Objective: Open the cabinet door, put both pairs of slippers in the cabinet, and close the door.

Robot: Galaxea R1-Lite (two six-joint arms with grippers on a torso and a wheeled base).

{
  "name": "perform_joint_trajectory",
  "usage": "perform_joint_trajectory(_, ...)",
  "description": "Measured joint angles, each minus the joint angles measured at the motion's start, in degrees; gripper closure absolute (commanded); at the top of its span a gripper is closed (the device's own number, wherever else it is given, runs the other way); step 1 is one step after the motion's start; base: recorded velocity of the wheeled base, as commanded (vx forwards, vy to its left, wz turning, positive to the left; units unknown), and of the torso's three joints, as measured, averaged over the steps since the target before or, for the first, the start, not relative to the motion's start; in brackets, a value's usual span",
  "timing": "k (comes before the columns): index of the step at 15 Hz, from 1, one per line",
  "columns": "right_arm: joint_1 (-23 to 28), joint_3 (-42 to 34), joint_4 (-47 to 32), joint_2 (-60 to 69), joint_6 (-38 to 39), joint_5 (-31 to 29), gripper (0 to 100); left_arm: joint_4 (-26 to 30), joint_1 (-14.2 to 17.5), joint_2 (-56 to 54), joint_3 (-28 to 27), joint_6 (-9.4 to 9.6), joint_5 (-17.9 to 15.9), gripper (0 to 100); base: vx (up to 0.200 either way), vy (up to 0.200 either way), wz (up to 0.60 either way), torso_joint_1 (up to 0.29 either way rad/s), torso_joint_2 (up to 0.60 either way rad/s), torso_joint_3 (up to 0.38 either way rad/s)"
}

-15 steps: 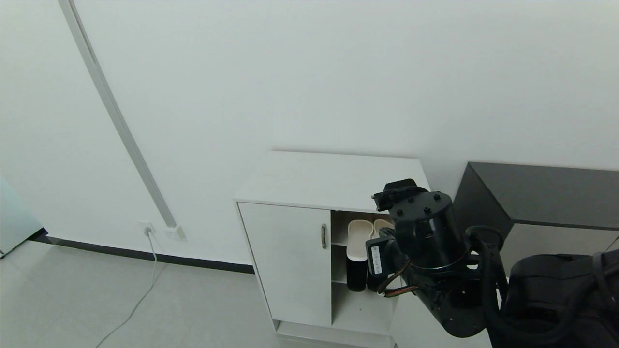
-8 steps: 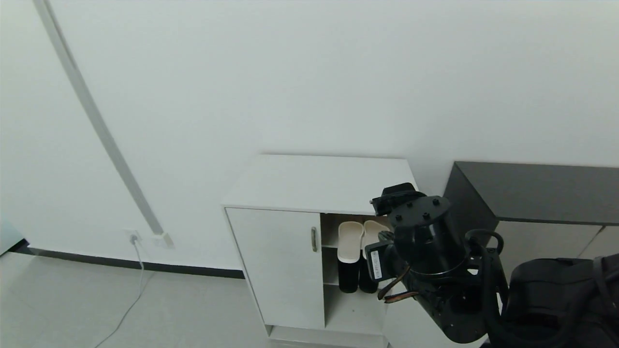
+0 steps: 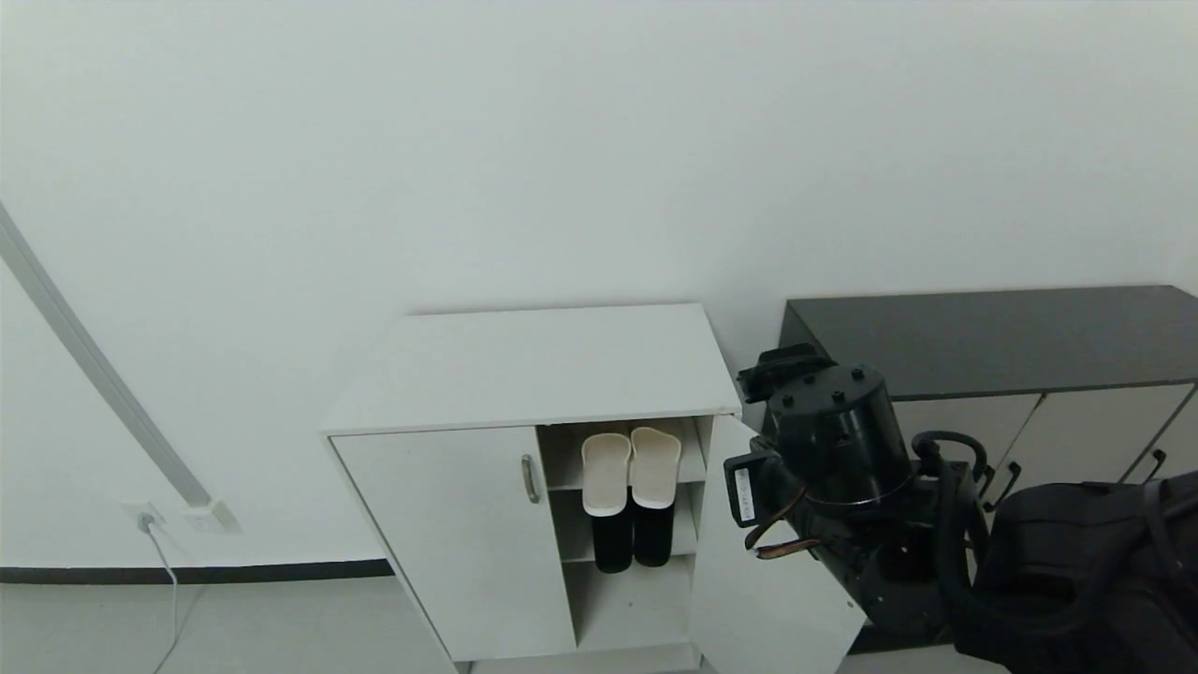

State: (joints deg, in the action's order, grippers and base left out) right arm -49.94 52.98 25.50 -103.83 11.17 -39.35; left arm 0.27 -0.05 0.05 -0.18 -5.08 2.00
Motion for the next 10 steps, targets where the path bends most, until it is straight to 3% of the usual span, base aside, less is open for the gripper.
perform_joint_trajectory(7,0.48,-0.10,0.00,-0.13,0.00,0.02,100,-0.02,0.02,0.00,0.00,0.00,-0.01,100,0.000,0.000,-0.60,0.001,0.00,0.000)
perform_joint_trajectory(10,2.73,-0.09,0.06,-0.94,-0.55,-0.26,100,-0.02,0.05,0.00,0.02,0.00,-0.01,100,0.000,0.000,0.00,0.000,0.00,0.000)
